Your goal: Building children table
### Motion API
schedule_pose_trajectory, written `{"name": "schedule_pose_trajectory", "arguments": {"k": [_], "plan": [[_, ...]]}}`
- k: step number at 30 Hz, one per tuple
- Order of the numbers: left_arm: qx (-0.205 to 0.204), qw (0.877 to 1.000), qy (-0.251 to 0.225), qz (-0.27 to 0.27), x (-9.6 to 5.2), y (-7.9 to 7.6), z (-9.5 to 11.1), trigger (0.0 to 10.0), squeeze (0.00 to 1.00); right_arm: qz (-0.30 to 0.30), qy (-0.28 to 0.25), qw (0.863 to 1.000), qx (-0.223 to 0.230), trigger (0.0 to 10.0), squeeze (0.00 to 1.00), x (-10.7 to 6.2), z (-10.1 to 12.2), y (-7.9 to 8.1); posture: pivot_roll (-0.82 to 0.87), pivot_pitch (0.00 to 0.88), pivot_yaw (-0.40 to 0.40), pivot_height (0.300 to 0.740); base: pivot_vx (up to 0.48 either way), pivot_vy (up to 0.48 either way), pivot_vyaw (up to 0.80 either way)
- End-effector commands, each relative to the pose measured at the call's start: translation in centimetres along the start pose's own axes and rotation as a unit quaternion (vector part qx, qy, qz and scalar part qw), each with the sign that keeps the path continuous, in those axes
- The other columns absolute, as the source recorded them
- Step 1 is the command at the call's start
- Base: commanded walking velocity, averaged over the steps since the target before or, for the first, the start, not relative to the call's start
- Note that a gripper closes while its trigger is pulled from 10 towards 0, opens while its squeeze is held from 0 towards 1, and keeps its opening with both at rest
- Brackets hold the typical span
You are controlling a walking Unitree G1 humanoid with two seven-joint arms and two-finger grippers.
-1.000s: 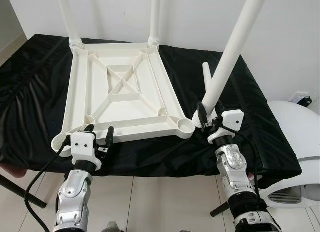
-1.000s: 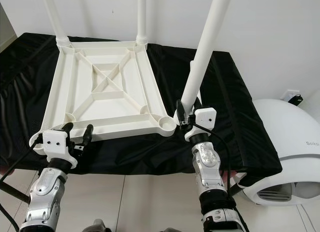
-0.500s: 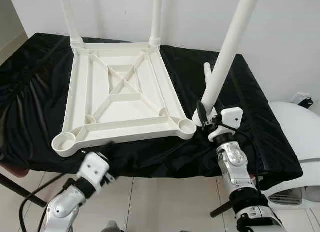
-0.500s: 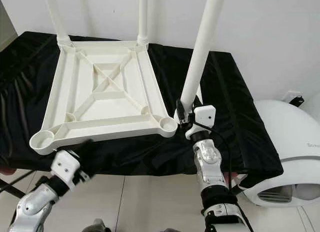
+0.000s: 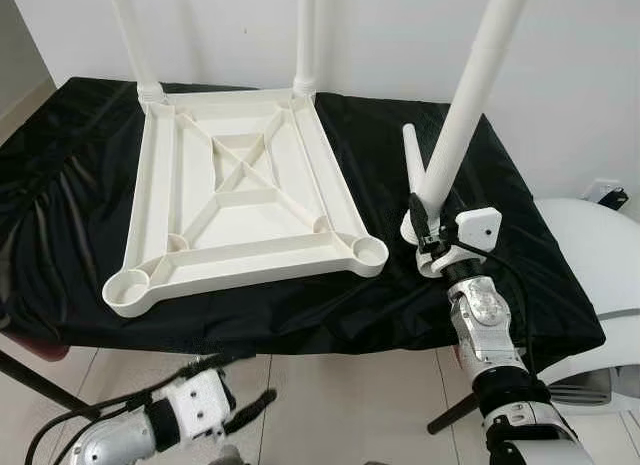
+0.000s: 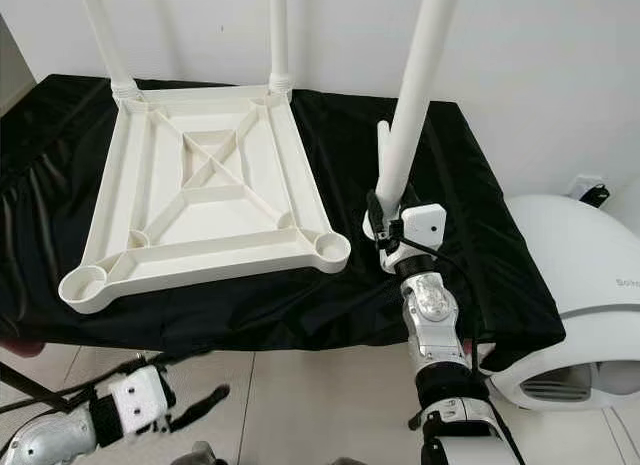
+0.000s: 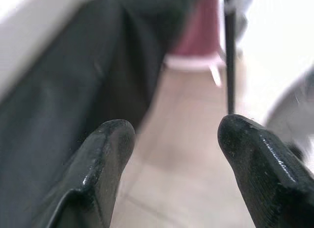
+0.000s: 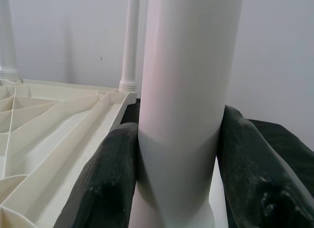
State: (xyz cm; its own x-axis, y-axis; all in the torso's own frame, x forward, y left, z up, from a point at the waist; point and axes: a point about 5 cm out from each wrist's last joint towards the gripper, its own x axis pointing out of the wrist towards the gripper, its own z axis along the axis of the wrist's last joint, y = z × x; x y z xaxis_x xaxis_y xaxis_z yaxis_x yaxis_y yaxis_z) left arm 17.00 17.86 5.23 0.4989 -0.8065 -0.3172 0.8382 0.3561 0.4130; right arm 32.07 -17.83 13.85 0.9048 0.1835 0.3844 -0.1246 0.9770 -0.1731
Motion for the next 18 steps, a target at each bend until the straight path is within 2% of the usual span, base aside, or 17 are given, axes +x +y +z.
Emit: {"name": "schedule_pose_trajectory", "arguments": {"k": [1, 2, 5, 7, 9, 15, 16, 17, 18], "plan": [[-0.006, 0.999, 0.038, -0.030, -0.4, -1.2, -1.7, 10.0, 0.00, -0.004, -0.015, 1.000, -0.004, 10.0, 0.00, 0.3, 0.4, -0.2, 0.06, 0.000, 0.002, 0.740, 0.000, 0.000, 0.00], [-0.006, 0.999, 0.038, -0.030, -0.4, -1.2, -1.7, 10.0, 0.00, -0.004, -0.015, 1.000, -0.004, 10.0, 0.00, 0.3, 0.4, -0.2, 0.06, 0.000, 0.002, 0.740, 0.000, 0.000, 0.00], [-0.043, 0.994, 0.095, -0.040, -0.9, -2.1, -4.4, 10.0, 0.00, -0.005, -0.019, 1.000, -0.002, 10.0, 0.00, 0.6, 0.5, -0.1, 0.06, 0.000, 0.006, 0.740, 0.000, 0.000, 0.00], [-0.051, 0.992, 0.106, -0.038, -0.9, -2.3, -5.0, 10.0, 0.00, -0.005, -0.021, 1.000, -0.001, 10.0, 0.00, 0.6, 0.5, 0.0, 0.06, 0.000, 0.006, 0.740, 0.000, 0.000, 0.00], [-0.081, 0.987, 0.137, -0.027, -1.1, -2.8, -6.4, 10.0, 0.00, -0.006, -0.024, 1.000, 0.001, 10.0, 0.00, 0.7, 0.6, 0.1, 0.05, 0.000, 0.007, 0.740, 0.000, 0.000, 0.00], [-0.124, 0.975, 0.182, -0.003, -0.8, -3.7, -8.2, 10.0, 0.00, -0.009, -0.027, 1.000, 0.004, 10.0, 0.00, 1.0, 0.7, 0.3, 0.05, 0.000, 0.009, 0.740, 0.000, 0.000, 0.00], [-0.156, 0.967, 0.202, 0.019, -0.5, -4.1, -9.0, 10.0, 0.00, -0.009, -0.029, 1.000, 0.007, 10.0, 0.00, 1.0, 0.7, 0.5, 0.04, 0.000, 0.009, 0.740, 0.000, 0.000, 0.00], [-0.156, 0.967, 0.202, 0.019, -0.5, -4.1, -9.0, 10.0, 0.00, -0.009, -0.029, 1.000, 0.007, 10.0, 0.00, 1.0, 0.7, 0.5, 0.04, 0.000, 0.009, 0.740, 0.000, 0.000, 0.00], [-0.186, 0.955, 0.225, 0.039, -0.1, -4.6, -9.8, 10.0, 0.00, -0.009, -0.031, 0.999, 0.010, 10.0, 0.00, 1.1, 0.8, 0.6, 0.04, 0.000, 0.014, 0.740, 0.000, 0.000, 0.00]]}}
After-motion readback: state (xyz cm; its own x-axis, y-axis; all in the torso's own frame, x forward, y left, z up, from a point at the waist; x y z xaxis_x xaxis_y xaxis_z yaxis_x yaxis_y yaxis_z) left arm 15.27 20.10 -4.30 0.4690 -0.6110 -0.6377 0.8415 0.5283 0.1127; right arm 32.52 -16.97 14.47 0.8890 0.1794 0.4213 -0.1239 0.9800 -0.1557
